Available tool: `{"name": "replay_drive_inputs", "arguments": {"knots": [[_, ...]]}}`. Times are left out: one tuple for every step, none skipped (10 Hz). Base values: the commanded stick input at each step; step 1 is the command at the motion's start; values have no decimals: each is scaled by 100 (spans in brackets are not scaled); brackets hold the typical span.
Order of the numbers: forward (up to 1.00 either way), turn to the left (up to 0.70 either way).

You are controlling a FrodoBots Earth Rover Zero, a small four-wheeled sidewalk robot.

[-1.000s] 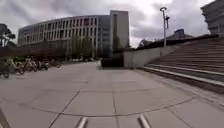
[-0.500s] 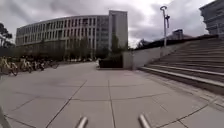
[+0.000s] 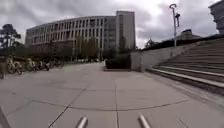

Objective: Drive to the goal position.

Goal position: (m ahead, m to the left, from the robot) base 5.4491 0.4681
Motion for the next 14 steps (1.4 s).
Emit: {"name": "replay_drive_inputs", "arguments": {"knots": [[70, 3], [70, 0], [70, 0], [70, 0], [70, 0], [70, 0], [70, 0], [70, 0], [70, 0], [70, 0], [70, 0], [70, 0], [70, 0], [70, 0]]}}
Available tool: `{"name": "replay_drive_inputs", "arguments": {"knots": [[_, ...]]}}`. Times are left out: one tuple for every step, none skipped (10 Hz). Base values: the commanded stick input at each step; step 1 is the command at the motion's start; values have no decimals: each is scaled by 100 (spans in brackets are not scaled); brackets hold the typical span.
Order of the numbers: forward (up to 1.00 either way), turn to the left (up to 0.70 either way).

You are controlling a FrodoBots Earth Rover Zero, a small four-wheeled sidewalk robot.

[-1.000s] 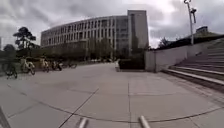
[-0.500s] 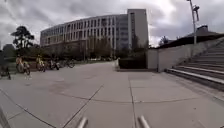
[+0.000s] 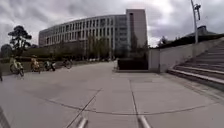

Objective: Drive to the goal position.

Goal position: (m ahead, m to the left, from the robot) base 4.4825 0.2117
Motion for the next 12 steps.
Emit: {"name": "replay_drive_inputs", "arguments": {"knots": [[70, 0], [70, 0], [70, 0], [70, 0], [70, 0], [70, 0], [70, 0], [70, 1], [70, 1], [70, 1], [70, 1], [70, 1]]}}
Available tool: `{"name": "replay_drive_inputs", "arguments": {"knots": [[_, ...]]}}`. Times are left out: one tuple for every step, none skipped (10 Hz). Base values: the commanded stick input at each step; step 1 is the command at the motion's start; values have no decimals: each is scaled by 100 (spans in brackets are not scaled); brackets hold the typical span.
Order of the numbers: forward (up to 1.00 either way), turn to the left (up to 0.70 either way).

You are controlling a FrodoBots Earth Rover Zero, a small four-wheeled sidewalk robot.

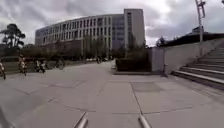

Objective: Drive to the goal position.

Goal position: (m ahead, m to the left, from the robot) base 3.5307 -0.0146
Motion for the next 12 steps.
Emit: {"name": "replay_drive_inputs", "arguments": {"knots": [[70, 1], [70, 17], [70, 36], [70, 27], [70, 1], [70, 1], [70, 1], [70, 1], [70, 1], [70, 1], [70, 1], [70, 1]]}}
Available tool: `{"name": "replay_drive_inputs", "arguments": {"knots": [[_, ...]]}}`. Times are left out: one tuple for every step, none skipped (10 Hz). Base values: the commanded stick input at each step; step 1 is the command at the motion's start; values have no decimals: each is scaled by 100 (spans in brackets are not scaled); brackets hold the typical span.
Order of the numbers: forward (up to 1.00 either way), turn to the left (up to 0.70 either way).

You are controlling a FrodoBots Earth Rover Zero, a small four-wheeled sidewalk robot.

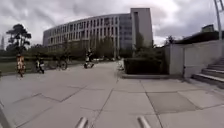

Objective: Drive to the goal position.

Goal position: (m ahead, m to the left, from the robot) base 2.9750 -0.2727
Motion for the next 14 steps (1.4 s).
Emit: {"name": "replay_drive_inputs", "arguments": {"knots": [[70, 1], [70, 1], [70, 1], [70, 1], [70, 1], [70, 1], [70, 36], [57, 37], [13, 42], [0, 27], [0, 3], [0, 0], [0, 0], [0, 0]]}}
